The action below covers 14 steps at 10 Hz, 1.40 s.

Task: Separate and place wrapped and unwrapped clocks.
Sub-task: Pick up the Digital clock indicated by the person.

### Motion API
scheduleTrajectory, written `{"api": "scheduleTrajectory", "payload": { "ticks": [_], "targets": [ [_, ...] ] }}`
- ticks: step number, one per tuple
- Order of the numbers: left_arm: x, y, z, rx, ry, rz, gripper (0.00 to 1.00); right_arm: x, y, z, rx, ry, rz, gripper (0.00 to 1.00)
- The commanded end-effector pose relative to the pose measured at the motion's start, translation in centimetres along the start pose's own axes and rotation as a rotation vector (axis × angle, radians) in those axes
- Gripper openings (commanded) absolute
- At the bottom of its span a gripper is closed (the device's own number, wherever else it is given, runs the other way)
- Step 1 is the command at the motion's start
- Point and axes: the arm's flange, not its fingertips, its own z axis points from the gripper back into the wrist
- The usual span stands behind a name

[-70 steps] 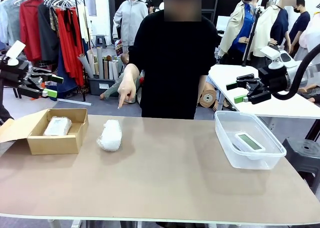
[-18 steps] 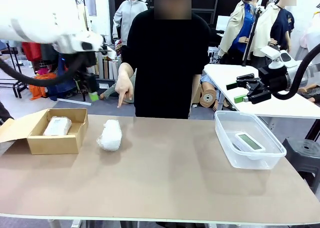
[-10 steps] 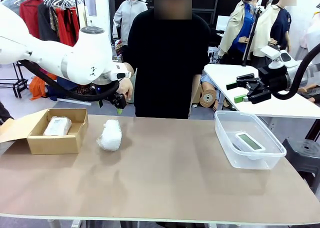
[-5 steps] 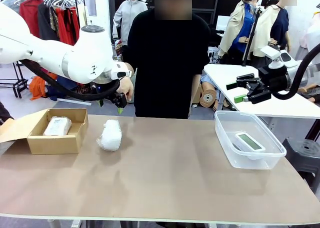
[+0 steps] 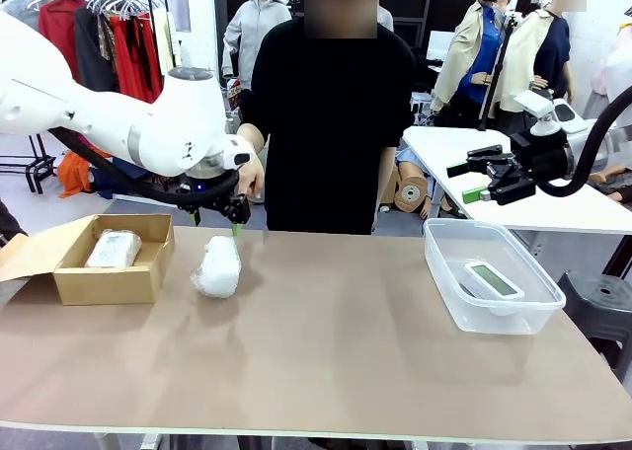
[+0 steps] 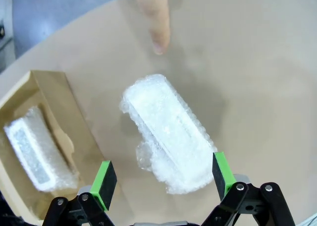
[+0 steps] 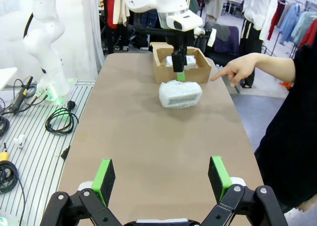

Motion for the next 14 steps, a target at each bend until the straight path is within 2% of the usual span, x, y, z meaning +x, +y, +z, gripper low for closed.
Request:
{"api": "scheduleTrajectory", "payload": {
  "ticks": [1,4,11,14],
  "targets": [
    [0.6,-0.3,-1.4,-0.003,0.000,0.071,1.00,0.2,0.1,0.1,0.000,-0.001,0.003,1.00],
    [1.1,0.3,-4.3,-0.022,0.009,0.246,1.00,0.2,0.1,0.1,0.000,-0.001,0.003,1.00],
    [1.2,-1.5,-7.0,-0.020,0.063,0.343,1.00,0.2,0.1,0.1,0.000,-0.001,0.003,1.00],
    [1.1,-1.1,-7.8,-0.006,0.075,0.359,1.00,0.2,0.1,0.1,0.000,-0.001,0.003,1.00]
  ]
}}
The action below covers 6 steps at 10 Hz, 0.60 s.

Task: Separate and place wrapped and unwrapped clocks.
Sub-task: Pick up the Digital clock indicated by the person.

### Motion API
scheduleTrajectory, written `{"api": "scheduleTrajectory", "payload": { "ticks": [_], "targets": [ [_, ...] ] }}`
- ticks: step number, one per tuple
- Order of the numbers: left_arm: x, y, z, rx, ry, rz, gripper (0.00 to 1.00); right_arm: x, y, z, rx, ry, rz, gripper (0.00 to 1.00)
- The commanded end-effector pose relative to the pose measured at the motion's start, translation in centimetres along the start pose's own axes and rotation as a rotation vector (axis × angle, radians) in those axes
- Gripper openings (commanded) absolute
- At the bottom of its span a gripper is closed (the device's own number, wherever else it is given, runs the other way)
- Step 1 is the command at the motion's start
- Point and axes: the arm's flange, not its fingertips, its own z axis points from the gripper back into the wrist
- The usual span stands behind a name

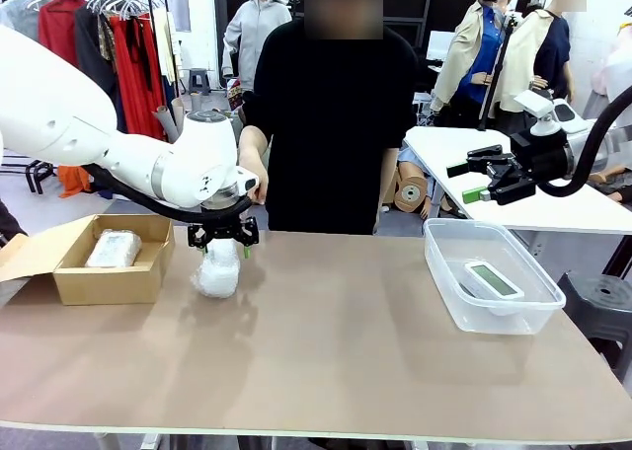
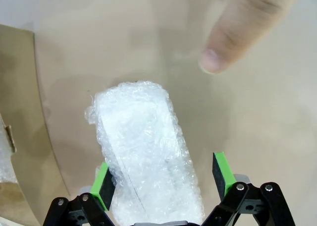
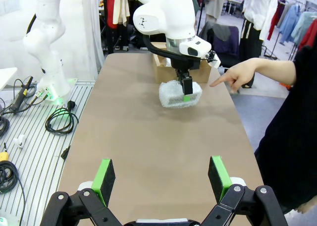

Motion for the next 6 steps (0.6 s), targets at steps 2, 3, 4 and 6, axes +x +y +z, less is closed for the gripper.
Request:
{"api": "scheduleTrajectory", "payload": {
  "ticks": [2,3,4,6],
  "targets": [
    [0.5,-0.1,-0.3,0.028,0.002,0.029,1.00,0.2,0.1,0.1,0.000,-0.001,0.003,1.00],
    [0.3,-0.1,-0.4,0.030,0.002,0.030,1.00,0.2,0.1,0.1,0.000,-0.001,0.003,1.00],
    [0.4,0.1,-0.6,0.030,0.011,0.025,1.00,0.2,0.1,0.1,0.000,-0.001,0.003,1.00],
    [0.4,0.2,-1.3,0.030,0.030,0.009,1.00,0.2,0.1,0.1,0.000,-0.001,0.003,1.00]
  ]
}}
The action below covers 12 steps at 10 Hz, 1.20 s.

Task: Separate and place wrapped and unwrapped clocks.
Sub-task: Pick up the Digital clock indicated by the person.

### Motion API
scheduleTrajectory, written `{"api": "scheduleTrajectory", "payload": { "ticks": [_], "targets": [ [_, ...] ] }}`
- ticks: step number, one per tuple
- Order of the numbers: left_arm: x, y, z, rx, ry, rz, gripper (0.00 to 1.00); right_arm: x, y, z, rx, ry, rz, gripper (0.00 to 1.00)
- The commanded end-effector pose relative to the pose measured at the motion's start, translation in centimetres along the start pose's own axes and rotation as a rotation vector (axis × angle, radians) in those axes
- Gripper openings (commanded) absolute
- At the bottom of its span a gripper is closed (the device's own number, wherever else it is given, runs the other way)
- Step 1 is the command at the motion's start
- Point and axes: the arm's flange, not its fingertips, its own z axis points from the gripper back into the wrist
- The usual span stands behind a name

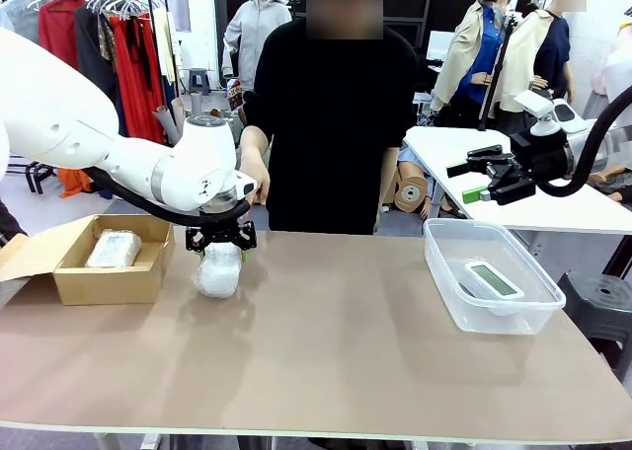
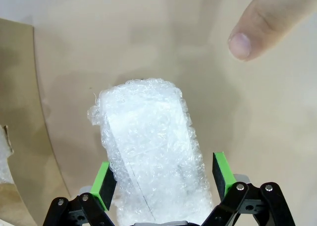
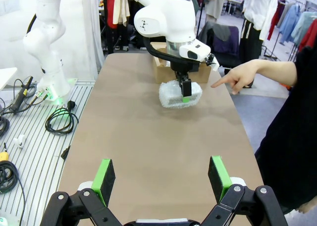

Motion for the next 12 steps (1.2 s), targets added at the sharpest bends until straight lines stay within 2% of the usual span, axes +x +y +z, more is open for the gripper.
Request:
{"api": "scheduleTrajectory", "payload": {
  "ticks": [1,3,8,12],
  "targets": [
    [0.6,0.0,-0.4,0.020,0.013,0.002,1.00,0.2,0.1,0.1,0.000,-0.001,0.003,1.00],
    [0.6,0.5,-0.8,0.063,0.005,-0.050,1.00,0.2,0.1,0.1,0.000,-0.001,0.003,1.00],
    [0.5,0.5,-0.7,0.075,-0.007,-0.067,0.02,0.2,0.1,0.1,0.000,-0.001,0.003,1.00],
    [-0.8,0.3,2.6,0.067,-0.048,-0.132,0.00,0.2,0.1,0.1,0.000,-0.001,0.003,1.00]
  ]
}}
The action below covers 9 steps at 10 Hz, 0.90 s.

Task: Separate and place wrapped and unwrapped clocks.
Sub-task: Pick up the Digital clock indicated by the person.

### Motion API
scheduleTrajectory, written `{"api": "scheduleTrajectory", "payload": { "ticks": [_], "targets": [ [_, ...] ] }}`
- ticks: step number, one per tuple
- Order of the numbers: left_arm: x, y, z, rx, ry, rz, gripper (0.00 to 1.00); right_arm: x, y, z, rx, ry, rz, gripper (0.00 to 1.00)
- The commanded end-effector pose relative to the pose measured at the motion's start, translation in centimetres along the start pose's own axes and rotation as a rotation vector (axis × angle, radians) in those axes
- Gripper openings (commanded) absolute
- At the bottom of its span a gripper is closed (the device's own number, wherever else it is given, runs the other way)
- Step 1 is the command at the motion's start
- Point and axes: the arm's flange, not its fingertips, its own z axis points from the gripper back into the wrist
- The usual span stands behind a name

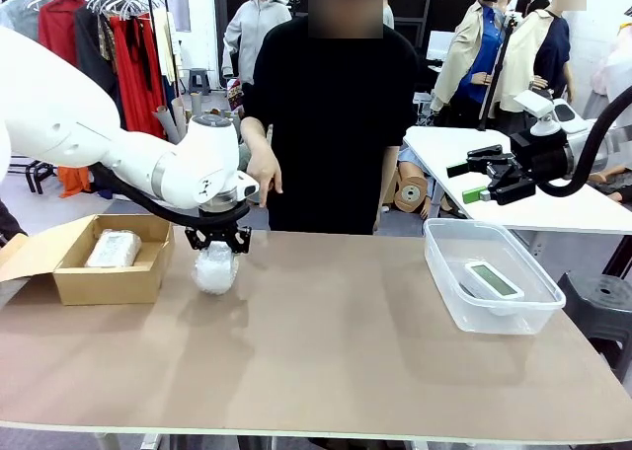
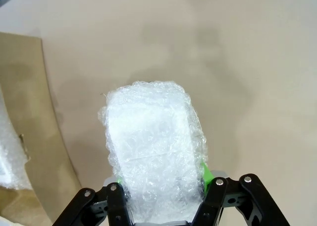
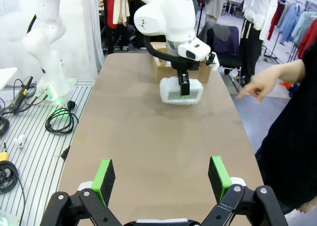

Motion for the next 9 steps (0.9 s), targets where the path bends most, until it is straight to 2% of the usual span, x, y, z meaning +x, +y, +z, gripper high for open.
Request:
{"api": "scheduleTrajectory", "payload": {
  "ticks": [1,5,7,9],
  "targets": [
    [-1.2,0.6,3.1,0.006,0.002,-0.048,0.00,0.2,0.1,0.1,0.000,-0.001,0.003,1.00],
    [-2.8,0.7,12.5,0.024,-0.013,-0.242,0.00,0.2,0.1,0.1,0.000,-0.001,0.003,1.00],
    [-2.7,0.1,18.3,0.059,-0.079,-0.300,0.00,0.2,0.1,0.1,0.000,-0.001,0.003,1.00],
    [-1.6,0.1,24.2,0.040,-0.119,-0.317,0.00,0.2,0.1,0.1,0.000,-0.001,0.003,1.00]
  ]
}}
